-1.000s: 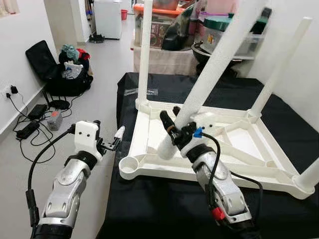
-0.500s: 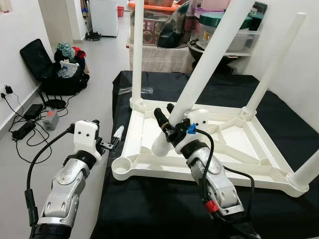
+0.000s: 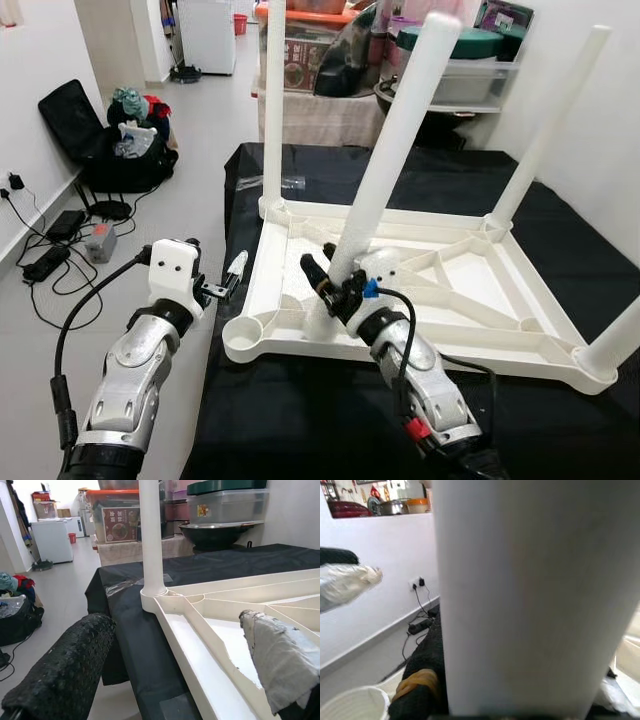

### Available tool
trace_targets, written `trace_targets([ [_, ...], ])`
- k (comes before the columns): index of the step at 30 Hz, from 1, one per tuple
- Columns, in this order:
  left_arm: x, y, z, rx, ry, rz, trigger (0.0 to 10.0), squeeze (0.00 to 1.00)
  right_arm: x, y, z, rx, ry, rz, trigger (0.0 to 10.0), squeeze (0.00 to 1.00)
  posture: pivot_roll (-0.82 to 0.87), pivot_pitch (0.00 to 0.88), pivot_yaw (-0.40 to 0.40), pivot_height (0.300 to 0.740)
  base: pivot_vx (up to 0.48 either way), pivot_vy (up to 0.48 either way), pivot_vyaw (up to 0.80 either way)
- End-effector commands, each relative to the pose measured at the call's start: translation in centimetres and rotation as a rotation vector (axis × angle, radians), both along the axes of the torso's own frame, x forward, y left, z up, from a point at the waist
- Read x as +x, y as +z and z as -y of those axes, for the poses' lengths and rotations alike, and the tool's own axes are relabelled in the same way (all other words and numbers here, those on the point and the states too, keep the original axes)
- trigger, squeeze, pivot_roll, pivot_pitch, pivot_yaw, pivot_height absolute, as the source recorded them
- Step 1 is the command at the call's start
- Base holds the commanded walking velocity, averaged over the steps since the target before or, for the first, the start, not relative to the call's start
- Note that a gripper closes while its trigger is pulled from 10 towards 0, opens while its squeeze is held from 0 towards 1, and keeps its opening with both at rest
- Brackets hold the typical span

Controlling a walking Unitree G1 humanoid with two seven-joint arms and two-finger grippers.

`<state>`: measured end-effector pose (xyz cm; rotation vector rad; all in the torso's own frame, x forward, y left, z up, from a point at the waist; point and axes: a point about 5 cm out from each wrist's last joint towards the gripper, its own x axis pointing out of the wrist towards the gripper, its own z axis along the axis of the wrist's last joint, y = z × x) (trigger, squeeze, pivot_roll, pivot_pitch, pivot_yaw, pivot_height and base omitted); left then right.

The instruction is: Building children table

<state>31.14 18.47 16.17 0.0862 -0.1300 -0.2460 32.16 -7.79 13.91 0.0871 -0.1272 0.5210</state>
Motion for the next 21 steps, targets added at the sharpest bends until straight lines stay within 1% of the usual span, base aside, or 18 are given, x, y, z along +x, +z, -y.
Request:
trace_targets([
  [1,0.2,-0.1,0.0,0.01,-0.004,-0.008,10.0,0.0,0.4,-0.4,0.8,-0.026,-0.052,0.004,0.0,0.0,0.11,0.0,-0.08,0.74,0.0,0.0,0.0],
  [6,0.2,-0.1,-0.1,0.008,-0.003,-0.008,10.0,0.0,0.5,-0.3,0.6,-0.031,-0.049,0.01,0.0,0.0,0.11,0.0,-0.083,0.74,0.0,0.0,0.0],
  [8,0.2,0.0,-0.1,0.007,-0.002,-0.008,10.0,0.0,0.7,-0.1,0.4,-0.034,-0.039,0.016,0.0,0.0,0.11,0.0,-0.085,0.74,0.0,0.0,0.0],
  [9,0.2,-0.1,0.0,0.006,-0.002,-0.008,10.0,0.0,0.6,0.1,-0.1,-0.028,-0.009,0.02,0.0,0.0,0.11,0.0,-0.086,0.74,0.0,0.0,0.0],
  [11,0.2,-0.1,0.0,0.006,-0.002,-0.008,10.0,0.0,0.6,0.1,-0.1,-0.028,-0.009,0.02,0.0,0.0,0.11,0.0,-0.086,0.74,0.0,0.0,0.0],
  [13,0.2,-0.1,-0.1,0.008,0.001,-0.01,10.0,0.0,-0.3,0.5,-1.2,-0.01,0.115,0.012,0.0,0.0,0.1,0.0,-0.08,0.74,0.0,0.0,0.0],
  [14,0.2,-0.1,-0.1,0.008,0.001,-0.01,10.0,0.0,-0.3,0.5,-1.2,-0.01,0.115,0.012,0.0,0.0,0.1,0.0,-0.08,0.74,0.0,0.0,0.0],
  [15,0.3,-0.3,0.0,0.01,0.001,-0.015,10.0,0.0,-2.0,0.6,-1.3,-0.025,0.254,-0.006,0.0,0.0,0.09,0.0,-0.076,0.74,0.0,0.0,0.0],
  [16,0.3,-0.3,0.0,0.01,0.001,-0.015,10.0,0.0,-2.0,0.6,-1.3,-0.025,0.254,-0.006,0.0,0.0,0.09,0.0,-0.076,0.74,0.0,0.0,0.0],
  [17,0.3,-0.3,0.1,0.01,-0.001,-0.016,10.0,0.0,-2.6,0.5,-1.1,-0.036,0.296,-0.012,0.0,0.0,0.09,0.0,-0.076,0.74,0.0,0.0,0.0],
  [19,0.3,-0.4,0.1,0.01,-0.003,-0.019,10.0,0.0,-3.8,0.2,-0.3,-0.075,0.365,-0.026,0.0,0.0,0.08,0.0,-0.07,0.74,0.0,0.0,0.0],
  [21,0.3,-0.4,0.2,0.01,-0.004,-0.02,10.0,0.0,-5.2,-0.5,1.5,-0.137,0.417,-0.068,0.0,0.0,0.06,0.0,-0.066,0.74,0.0,0.0,0.0],
])
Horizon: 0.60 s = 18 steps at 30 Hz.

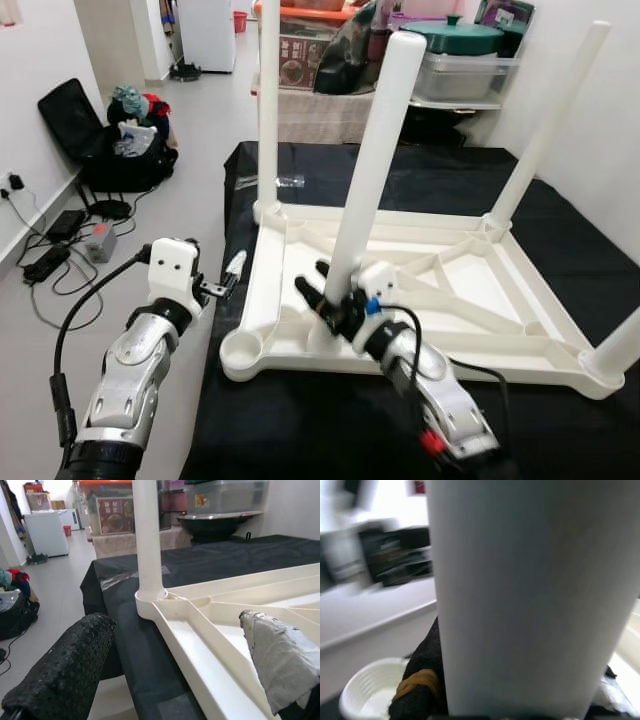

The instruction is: Building children table

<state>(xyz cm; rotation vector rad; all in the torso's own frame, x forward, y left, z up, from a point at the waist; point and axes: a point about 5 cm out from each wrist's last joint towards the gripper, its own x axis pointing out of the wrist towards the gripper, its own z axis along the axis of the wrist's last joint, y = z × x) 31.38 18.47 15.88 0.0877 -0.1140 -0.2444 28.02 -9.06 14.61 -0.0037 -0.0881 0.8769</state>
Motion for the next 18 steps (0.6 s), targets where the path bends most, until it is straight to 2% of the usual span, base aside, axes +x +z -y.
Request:
trace_targets([
  [1,0.1,-0.2,0.2,0.005,-0.006,-0.006,10.0,0.0,-1.9,-2.0,1.7,-0.084,0.081,-0.099,0.0,0.0,0.06,0.0,-0.065,0.74,0.0,0.0,0.0],
  [2,0.1,-0.2,0.2,0.005,-0.006,-0.006,10.0,0.0,-1.9,-2.0,1.7,-0.084,0.081,-0.099,0.0,0.0,0.06,0.0,-0.065,0.74,0.0,0.0,0.0],
  [3,0.1,-0.2,0.3,0.005,-0.007,-0.007,10.0,0.0,-2.5,-2.4,2.6,-0.116,0.094,-0.119,0.0,0.0,0.06,0.0,-0.065,0.74,0.0,0.0,0.0],
  [5,0.1,-0.2,0.3,0.005,-0.007,-0.007,10.0,0.0,-2.5,-2.4,2.6,-0.116,0.094,-0.119,0.0,0.0,0.06,0.0,-0.065,0.74,0.0,0.0,0.0],
  [8,0.0,-0.6,0.4,0.003,-0.01,-0.019,10.0,0.0,-4.2,-4.4,7.7,-0.264,0.025,-0.194,0.0,0.0,0.03,0.0,-0.057,0.74,0.0,0.0,0.0],
  [10,0.0,-0.6,0.4,0.003,-0.01,-0.019,10.0,0.0,-4.2,-4.4,7.7,-0.264,0.025,-0.194,0.0,0.0,0.03,0.0,-0.057,0.74,0.0,0.0,0.0],
  [11,0.0,-0.7,0.5,0.002,-0.013,-0.023,10.0,0.0,-4.6,-4.6,9.5,-0.309,-0.009,-0.213,0.0,0.0,0.03,0.0,-0.053,0.74,0.0,0.0,0.0],
  [12,0.0,-0.7,0.5,0.002,-0.013,-0.023,10.0,0.0,-4.6,-4.6,9.5,-0.309,-0.009,-0.213,0.0,0.0,0.03,0.0,-0.053,0.74,0.0,0.0,0.0],
  [13,0.1,-0.7,0.5,0.003,-0.015,-0.025,10.0,0.0,-4.7,-4.6,11.0,-0.347,-0.044,-0.22,0.0,0.0,0.02,0.0,-0.05,0.74,0.0,0.0,0.0],
  [15,0.1,-0.7,0.5,0.003,-0.015,-0.025,10.0,0.0,-4.7,-4.6,11.0,-0.347,-0.044,-0.22,0.0,0.0,0.02,0.0,-0.05,0.74,0.0,0.0,0.0],
  [16,0.2,-0.8,0.6,0.004,-0.017,-0.026,10.0,0.0,-4.7,-4.2,11.9,-0.354,-0.068,-0.22,0.0,0.0,0.02,0.0,-0.046,0.74,0.0,0.0,0.0],
  [18,0.2,-0.8,0.6,0.004,-0.017,-0.026,10.0,0.0,-4.7,-4.2,11.9,-0.354,-0.068,-0.22,0.0,0.0,0.02,0.0,-0.046,0.74,0.0,0.0,0.0],
])
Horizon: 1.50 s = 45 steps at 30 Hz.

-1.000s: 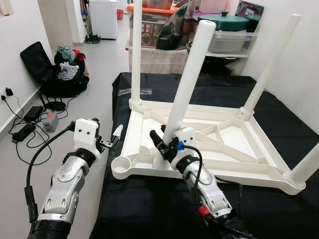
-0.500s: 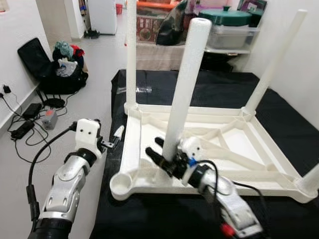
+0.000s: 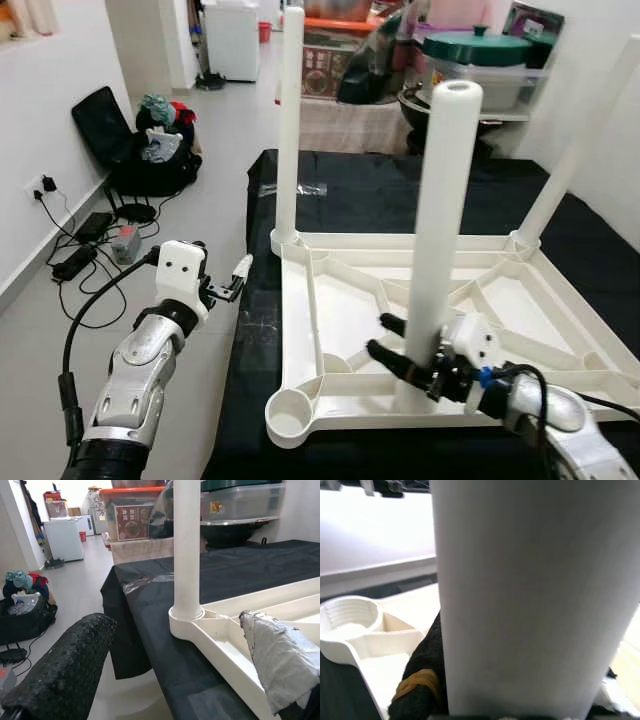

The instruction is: Building children table

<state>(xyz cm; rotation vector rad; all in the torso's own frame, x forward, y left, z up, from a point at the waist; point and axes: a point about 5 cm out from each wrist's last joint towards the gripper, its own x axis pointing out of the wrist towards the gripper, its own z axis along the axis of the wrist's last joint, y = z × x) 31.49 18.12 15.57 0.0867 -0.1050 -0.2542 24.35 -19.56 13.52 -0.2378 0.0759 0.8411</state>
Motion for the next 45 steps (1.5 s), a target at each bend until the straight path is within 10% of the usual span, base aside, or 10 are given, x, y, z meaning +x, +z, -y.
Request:
trace_targets([
  [1,0.1,-0.4,0.2,0.005,-0.008,-0.017,10.0,0.0,-0.9,-2.9,1.8,-0.084,-0.048,-0.163,0.0,0.0,0.02,0.0,-0.044,0.74,0.0,0.0,0.0],
  [15,0.2,-0.4,0.1,0.013,-0.006,-0.016,10.0,0.0,-1.0,-4.9,2.0,-0.353,-0.002,-0.153,0.0,0.0,0.05,0.0,-0.056,0.74,0.0,0.0,0.0],
  [22,0.2,-0.4,0.1,0.016,-0.006,-0.013,10.0,0.0,-1.9,-7.6,7.3,-0.783,-0.045,-0.266,0.0,0.0,0.04,0.0,-0.056,0.74,0.0,0.0,0.0],
  [33,0.2,-0.5,0.2,0.015,-0.008,-0.016,10.0,0.0,-0.6,-8.4,8.0,-0.82,-0.192,-0.209,0.0,0.0,0.05,0.0,-0.058,0.74,0.0,0.0,0.0],
  [45,0.3,-0.4,0.0,0.02,-0.002,-0.015,10.0,0.0,6.1,-5.4,5.1,-0.684,-0.503,0.248,0.0,0.0,0.08,0.0,-0.068,0.74,0.0,0.0,0.0],
])
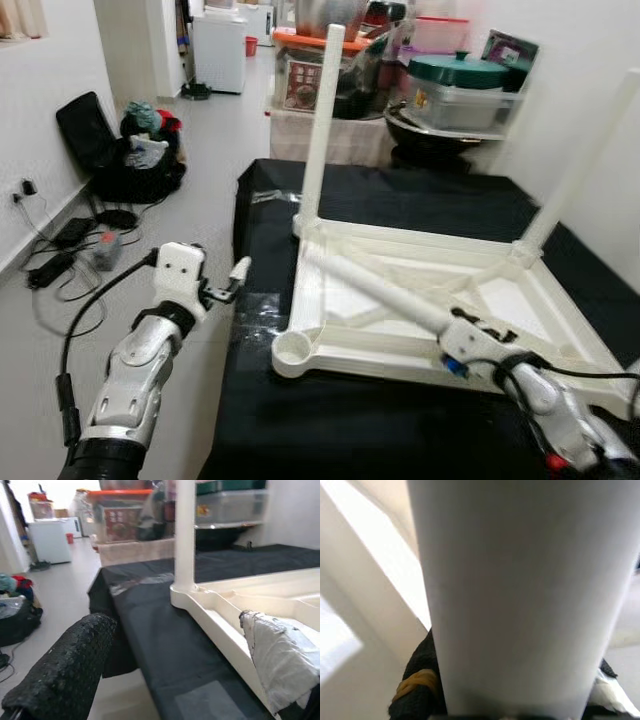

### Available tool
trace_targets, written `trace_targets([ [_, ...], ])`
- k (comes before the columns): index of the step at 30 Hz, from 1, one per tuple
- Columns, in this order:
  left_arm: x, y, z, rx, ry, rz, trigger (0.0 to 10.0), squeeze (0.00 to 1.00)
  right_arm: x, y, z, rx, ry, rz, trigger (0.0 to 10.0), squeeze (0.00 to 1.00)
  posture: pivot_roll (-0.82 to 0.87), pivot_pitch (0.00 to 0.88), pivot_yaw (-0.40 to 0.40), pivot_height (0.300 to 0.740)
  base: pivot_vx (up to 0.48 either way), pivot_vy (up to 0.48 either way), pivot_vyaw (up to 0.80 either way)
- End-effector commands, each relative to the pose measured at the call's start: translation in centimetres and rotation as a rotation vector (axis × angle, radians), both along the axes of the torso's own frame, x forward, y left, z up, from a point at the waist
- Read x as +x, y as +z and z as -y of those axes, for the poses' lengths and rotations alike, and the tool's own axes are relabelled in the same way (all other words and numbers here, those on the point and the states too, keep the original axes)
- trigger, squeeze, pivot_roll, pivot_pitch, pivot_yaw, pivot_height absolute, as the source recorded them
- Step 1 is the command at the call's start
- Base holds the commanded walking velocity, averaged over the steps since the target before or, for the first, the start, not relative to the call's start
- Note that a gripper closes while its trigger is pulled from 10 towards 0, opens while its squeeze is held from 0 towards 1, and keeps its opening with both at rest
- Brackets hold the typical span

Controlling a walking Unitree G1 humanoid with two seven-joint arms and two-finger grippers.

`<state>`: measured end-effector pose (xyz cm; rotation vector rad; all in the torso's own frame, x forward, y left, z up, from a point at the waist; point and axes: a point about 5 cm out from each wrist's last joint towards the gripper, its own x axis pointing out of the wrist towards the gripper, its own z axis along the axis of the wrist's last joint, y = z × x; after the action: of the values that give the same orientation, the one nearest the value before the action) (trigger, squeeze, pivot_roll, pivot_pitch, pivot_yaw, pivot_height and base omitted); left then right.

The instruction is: Building children table

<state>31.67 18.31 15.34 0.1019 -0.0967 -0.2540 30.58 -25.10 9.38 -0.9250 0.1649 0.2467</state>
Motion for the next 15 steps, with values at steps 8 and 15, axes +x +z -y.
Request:
trace_targets([
  [8,0.0,-0.2,-0.2,0.008,0.012,-0.008,10.0,0.0,-0.1,-1.6,-1.8,0.016,0.083,-0.013,0.0,0.0,0.08,0.0,-0.074,0.74,0.0,0.0,0.0],
  [15,0.0,-0.5,0.1,0.008,0.002,-0.019,10.0,0.0,-2.3,-3.3,-1.5,0.074,0.11,-0.059,0.0,0.0,0.06,0.0,-0.062,0.74,0.0,0.0,0.0],
])
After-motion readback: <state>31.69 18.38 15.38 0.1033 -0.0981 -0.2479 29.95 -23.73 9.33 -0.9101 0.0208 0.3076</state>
